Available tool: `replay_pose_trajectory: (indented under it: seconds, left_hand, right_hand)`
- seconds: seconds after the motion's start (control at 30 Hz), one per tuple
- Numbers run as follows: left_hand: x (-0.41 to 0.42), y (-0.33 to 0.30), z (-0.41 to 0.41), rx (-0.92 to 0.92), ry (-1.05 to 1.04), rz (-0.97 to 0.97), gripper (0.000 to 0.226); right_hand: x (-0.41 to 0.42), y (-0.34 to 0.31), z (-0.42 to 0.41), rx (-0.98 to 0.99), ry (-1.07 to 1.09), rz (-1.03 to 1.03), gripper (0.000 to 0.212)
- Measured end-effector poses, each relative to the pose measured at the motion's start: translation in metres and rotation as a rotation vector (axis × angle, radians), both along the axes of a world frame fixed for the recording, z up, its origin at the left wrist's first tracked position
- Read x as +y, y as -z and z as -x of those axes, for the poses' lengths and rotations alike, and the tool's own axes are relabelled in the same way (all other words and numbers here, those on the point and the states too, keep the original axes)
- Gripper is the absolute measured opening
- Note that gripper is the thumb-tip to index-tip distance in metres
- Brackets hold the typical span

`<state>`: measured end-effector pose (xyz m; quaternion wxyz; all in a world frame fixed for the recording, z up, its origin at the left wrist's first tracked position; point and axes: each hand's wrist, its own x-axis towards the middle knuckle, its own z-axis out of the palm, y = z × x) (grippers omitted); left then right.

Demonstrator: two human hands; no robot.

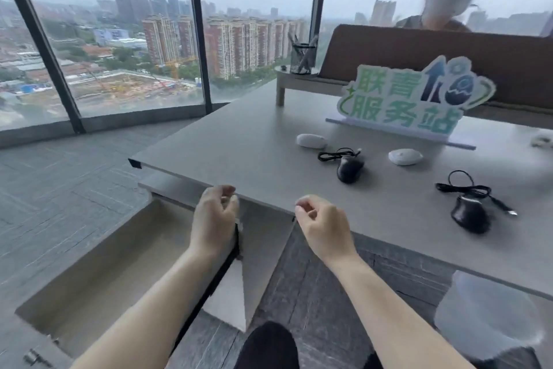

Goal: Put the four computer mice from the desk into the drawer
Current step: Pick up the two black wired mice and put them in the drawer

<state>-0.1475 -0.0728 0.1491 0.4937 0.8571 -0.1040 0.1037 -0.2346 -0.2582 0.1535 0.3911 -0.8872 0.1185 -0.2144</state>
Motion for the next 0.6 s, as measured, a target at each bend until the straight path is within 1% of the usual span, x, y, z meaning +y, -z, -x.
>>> replay_pose_trajectory:
  seconds: [0.1,0.17,0.27,0.37,0.4,0.5,0.53,0.6]
  left_hand:
    - [-0.094,-0.016,-0.013,0.061,0.220,-0.066,0.035]
    - [-0.150,-0.021,-0.019,0.091,0.322,-0.143,0.047]
    - [-0.216,-0.021,-0.028,0.134,0.381,-0.226,0.065]
    - [-0.265,-0.014,-0.040,0.131,0.386,-0.363,0.079]
    - [-0.277,-0.012,-0.044,0.124,0.384,-0.415,0.082]
    - [-0.306,-0.007,-0.052,0.048,0.342,-0.602,0.077]
    - [-0.312,-0.006,-0.053,0.004,0.307,-0.644,0.071]
    - [-0.319,-0.003,-0.056,-0.065,0.244,-0.667,0.056]
  right_hand:
    - [-0.082,-0.011,0.008,-0.088,0.293,0.145,0.022]
    - [-0.134,-0.013,0.017,-0.074,0.487,0.288,0.031]
    - [-0.198,-0.009,0.031,0.081,0.693,0.349,0.046]
    - [-0.236,0.001,0.041,0.287,0.783,0.339,0.057]
    - [-0.244,0.005,0.044,0.327,0.795,0.321,0.059]
    - [-0.258,0.014,0.047,0.341,0.831,0.318,0.060]
    - [-0.260,0.015,0.048,0.333,0.837,0.332,0.058]
    - [-0.264,0.016,0.048,0.315,0.841,0.348,0.054]
